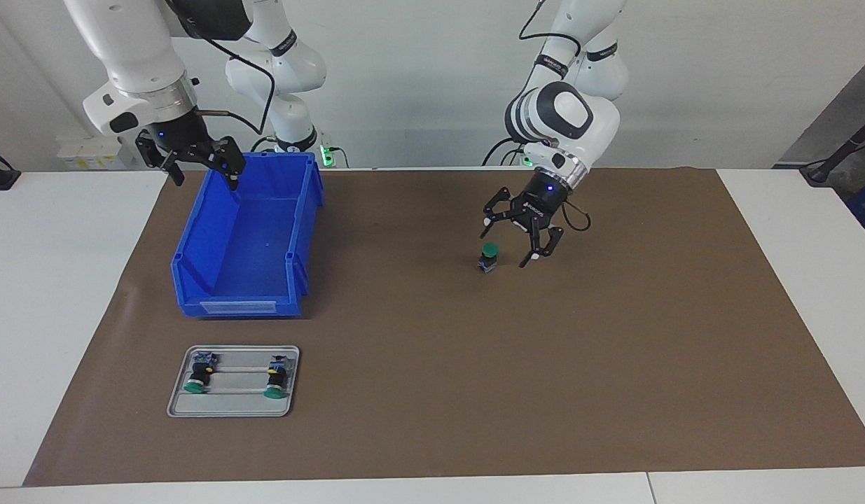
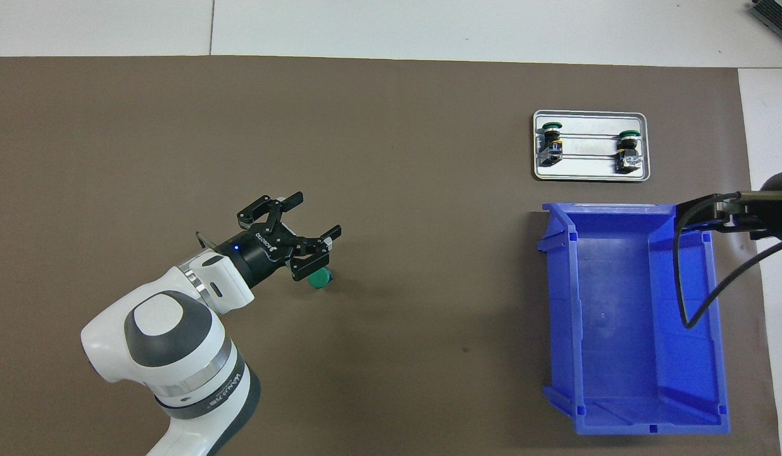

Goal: Place and press button with both arms
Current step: 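Lift the open left gripper up away from the button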

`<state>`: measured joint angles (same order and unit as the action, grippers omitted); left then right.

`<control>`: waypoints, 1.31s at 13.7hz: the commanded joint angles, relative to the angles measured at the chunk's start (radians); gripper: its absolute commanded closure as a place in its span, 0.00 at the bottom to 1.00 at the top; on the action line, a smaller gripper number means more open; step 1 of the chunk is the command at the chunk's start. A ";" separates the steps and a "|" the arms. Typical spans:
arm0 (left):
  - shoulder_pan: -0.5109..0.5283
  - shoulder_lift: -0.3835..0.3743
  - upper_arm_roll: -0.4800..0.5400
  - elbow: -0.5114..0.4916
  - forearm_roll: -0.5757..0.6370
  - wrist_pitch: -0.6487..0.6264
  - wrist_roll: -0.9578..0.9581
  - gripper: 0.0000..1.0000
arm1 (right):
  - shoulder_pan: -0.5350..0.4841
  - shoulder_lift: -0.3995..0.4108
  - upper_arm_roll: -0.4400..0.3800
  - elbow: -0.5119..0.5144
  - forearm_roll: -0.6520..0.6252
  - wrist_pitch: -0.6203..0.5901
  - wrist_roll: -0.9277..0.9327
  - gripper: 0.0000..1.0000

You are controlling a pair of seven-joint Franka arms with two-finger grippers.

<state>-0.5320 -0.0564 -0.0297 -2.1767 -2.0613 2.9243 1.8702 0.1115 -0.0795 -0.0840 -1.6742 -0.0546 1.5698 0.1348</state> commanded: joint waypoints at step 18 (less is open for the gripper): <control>0.006 0.036 -0.079 0.205 0.055 -0.056 -0.193 0.05 | -0.009 -0.022 0.007 -0.021 0.010 0.001 0.011 0.00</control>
<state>-0.5314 -0.0185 -0.1145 -1.9867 -2.0364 2.9013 1.7184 0.1115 -0.0795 -0.0840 -1.6742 -0.0546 1.5699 0.1348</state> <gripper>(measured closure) 0.044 0.000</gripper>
